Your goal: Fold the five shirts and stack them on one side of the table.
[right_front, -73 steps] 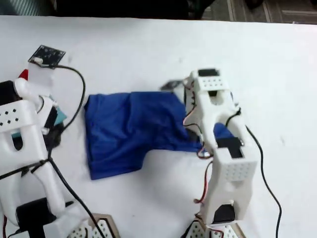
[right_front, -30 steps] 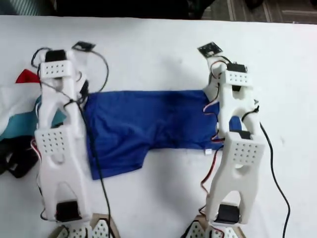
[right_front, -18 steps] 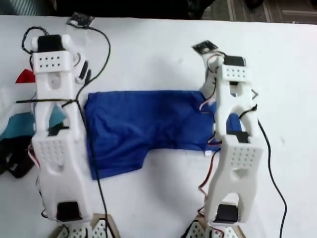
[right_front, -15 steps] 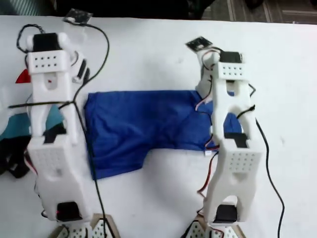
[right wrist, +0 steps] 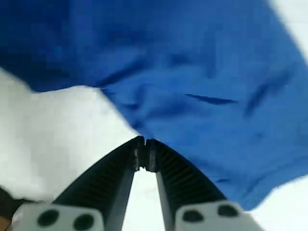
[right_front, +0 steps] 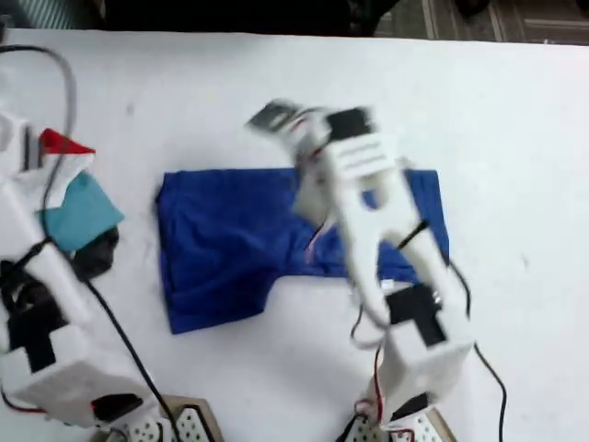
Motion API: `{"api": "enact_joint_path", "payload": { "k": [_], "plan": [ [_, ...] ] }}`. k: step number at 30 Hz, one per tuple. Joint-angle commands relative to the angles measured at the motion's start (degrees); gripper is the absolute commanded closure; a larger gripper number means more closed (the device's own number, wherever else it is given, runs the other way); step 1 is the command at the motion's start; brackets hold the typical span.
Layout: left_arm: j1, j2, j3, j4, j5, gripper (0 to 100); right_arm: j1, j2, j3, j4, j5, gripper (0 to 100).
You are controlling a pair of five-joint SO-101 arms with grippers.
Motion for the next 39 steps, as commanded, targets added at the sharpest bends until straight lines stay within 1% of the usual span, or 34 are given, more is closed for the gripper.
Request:
{"api": "enact_joint_path", "payload": {
  "k": [1,4,8,11,14,17,19,23,26,29,32,35,39],
  "plan": [
    [-5.8,-3.0,-0.1,-0.1,-0.5,85,-10.3,-6.3,8.6,-1.4,-0.9,98.1],
    [-8.1,-3.0,-0.1,-0.1,-0.5,85,-17.5,-6.5,14.7,-7.7,-6.0,98.1],
    [-8.7,-3.3,-0.1,-0.1,-0.5,85,-23.9,-6.5,20.3,-17.9,-9.6,98.1],
    [-9.0,-3.4,-0.1,0.0,-0.5,85,-26.0,-6.0,24.3,-24.7,-11.0,98.1],
    [-9.0,-3.4,-0.1,0.1,-0.5,85,-26.0,-2.6,27.9,-29.6,-11.3,98.1],
    [-9.0,-3.4,-0.1,0.1,-0.4,85,-26.0,2.0,28.4,-29.8,-11.3,98.1],
    [-9.0,-3.4,-0.1,0.1,-0.4,85,-26.2,3.7,28.2,-27.7,-11.2,98.1],
    [-9.0,-3.4,-0.1,0.1,-0.4,85,-26.8,1.7,26.1,-20.7,-10.9,98.1],
    [-8.9,-3.4,-0.1,0.1,-0.4,85,-26.8,-2.2,22.4,-18.4,-10.9,98.1],
    [-8.7,-3.4,-0.1,0.1,-0.3,85,-26.8,-4.4,17.4,-18.7,-11.3,98.1],
    [-8.7,-3.3,-0.1,0.1,-0.3,85,-26.9,-3.4,13.1,-20.8,-11.4,98.1],
    [-8.7,-3.3,-0.1,0.1,-0.2,85,-27.1,0.4,11.1,-24.5,-11.4,98.1],
    [-8.7,-3.3,-0.1,0.1,-0.2,85,-30.6,8.0,10.8,-28.4,-11.4,98.1]
  ]
}}
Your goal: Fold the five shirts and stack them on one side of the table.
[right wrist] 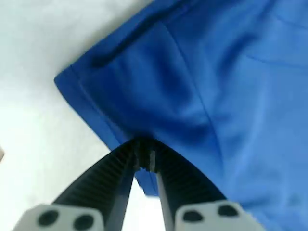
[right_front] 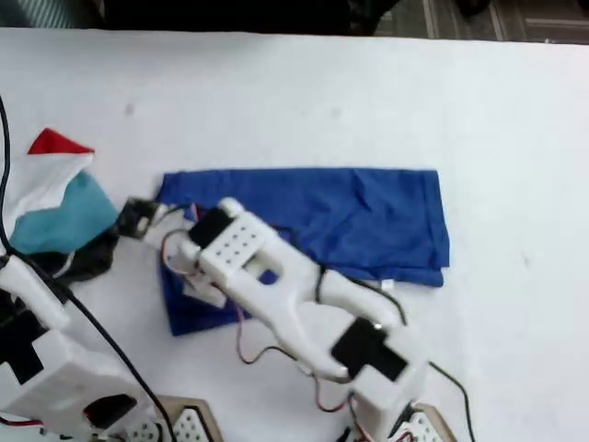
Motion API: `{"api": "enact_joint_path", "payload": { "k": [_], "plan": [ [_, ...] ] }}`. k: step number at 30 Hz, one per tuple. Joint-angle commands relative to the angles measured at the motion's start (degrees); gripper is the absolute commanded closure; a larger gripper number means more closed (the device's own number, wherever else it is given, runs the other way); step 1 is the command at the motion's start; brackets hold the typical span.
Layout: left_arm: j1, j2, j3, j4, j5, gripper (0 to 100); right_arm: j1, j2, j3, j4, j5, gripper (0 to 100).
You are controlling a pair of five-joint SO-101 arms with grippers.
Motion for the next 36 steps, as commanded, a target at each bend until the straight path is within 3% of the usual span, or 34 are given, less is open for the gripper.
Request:
{"api": "enact_joint_path", "payload": {
  "k": [1,5,10,16,25,36],
  "plan": [
    [-0.4,-3.1,-0.1,0.1,-0.1,85,-3.4,5.0,-2.2,-2.5,-0.3,98.1],
    [-0.4,-3.1,-0.1,0.1,-0.1,85,-5.1,8.7,-2.3,-0.4,-0.2,98.1],
    [-0.4,-2.9,-0.1,0.1,-0.1,85,-3.7,3.2,-2.4,0.4,-0.1,98.1],
    [-0.4,-2.9,-0.1,0.1,-0.1,85,-1.4,0.6,-6.3,-6.6,-0.2,98.1],
    [-0.4,-3.0,-0.1,0.1,-0.3,85,0.0,13.0,-8.4,-22.2,0.3,98.1],
    [-0.4,-2.9,-0.1,0.1,-0.4,85,1.1,6.3,-22.5,-2.1,0.1,98.1]
  ]
}}
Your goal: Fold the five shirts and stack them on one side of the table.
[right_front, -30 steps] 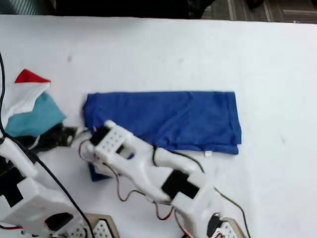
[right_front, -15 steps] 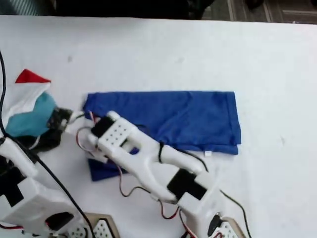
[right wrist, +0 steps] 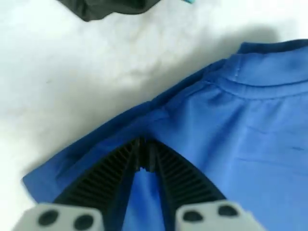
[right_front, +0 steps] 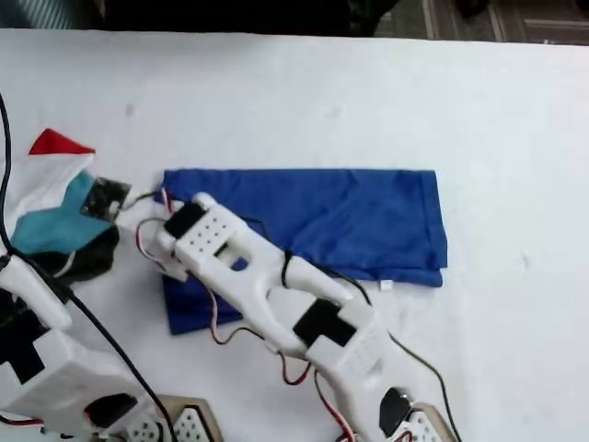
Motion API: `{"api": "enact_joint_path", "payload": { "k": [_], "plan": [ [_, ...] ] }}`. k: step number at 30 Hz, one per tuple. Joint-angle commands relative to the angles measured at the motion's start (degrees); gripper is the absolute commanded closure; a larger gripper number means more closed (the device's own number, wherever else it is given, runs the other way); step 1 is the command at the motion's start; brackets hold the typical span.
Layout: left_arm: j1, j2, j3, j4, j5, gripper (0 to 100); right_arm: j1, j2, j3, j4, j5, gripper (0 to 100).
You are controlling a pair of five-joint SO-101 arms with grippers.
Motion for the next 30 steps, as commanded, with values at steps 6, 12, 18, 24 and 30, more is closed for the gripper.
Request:
{"api": "enact_joint_path", "payload": {
  "k": [6,12,18,24,30],
  "plan": [
    [-0.4,-2.8,-0.1,0.0,-0.4,85,0.6,-9.5,-5.5,20.4,0.2,98.1],
    [-0.3,-2.7,-0.1,0.0,-0.3,85,-1.3,-6.5,-5.2,31.0,0.3,98.1],
    [0.2,-2.7,-0.1,0.0,-0.4,85,-6.1,0.1,-5.6,30.9,0.1,95.3],
    [0.2,-2.7,0.0,0.0,-0.4,85,-7.7,2.2,-5.6,28.8,0.0,80.4],
    [0.2,-2.7,0.0,0.0,-0.4,85,-7.6,5.6,-5.5,24.6,0.3,80.0]
  ]
}}
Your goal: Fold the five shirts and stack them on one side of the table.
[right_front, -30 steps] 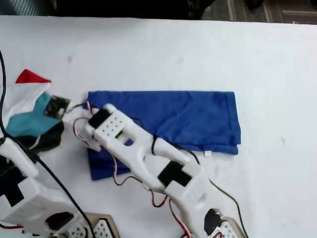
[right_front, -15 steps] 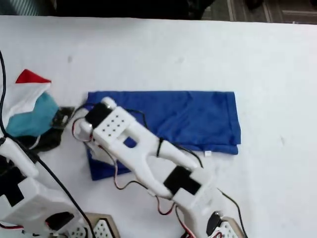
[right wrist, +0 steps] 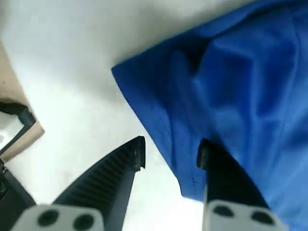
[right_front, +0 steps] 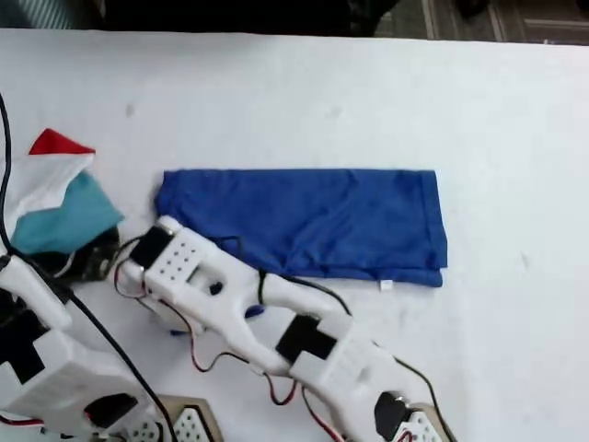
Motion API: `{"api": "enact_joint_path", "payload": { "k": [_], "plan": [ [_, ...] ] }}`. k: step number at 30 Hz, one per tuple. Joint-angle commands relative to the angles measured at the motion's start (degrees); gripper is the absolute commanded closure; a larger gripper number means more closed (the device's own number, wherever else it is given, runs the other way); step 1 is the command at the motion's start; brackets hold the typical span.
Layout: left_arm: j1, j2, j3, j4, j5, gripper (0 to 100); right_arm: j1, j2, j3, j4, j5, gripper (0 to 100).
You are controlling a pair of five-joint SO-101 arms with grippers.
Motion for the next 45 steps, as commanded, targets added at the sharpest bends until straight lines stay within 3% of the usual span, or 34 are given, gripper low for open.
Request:
{"api": "enact_joint_path", "payload": {
  "k": [1,5,10,15,23,34,45],
  "plan": [
    [0.2,-2.7,0.0,0.0,-0.4,85,0.2,1.5,-2.1,-2.6,0.3,80.0],
    [0.2,-2.7,0.0,0.0,-0.4,85,0.3,4.7,-2.2,-3.5,0.3,82.6],
    [0.2,-2.7,0.0,0.0,-0.4,85,1.8,5.1,-2.4,-3.4,0.3,98.5],
    [0.2,-2.7,0.0,0.0,-0.4,85,6.0,4.5,-5.8,-2.3,0.3,97.9],
    [0.3,-2.7,0.0,0.0,-0.4,85,8.9,4.5,-19.3,7.9,4.8,98.0],
    [0.3,-2.7,0.0,0.0,-0.4,85,14.0,7.2,-27.9,6.7,10.7,98.0],
    [0.3,-2.7,0.0,0.0,-0.4,85,21.1,22.5,-50.5,6.8,13.6,94.7]
  ]
}}
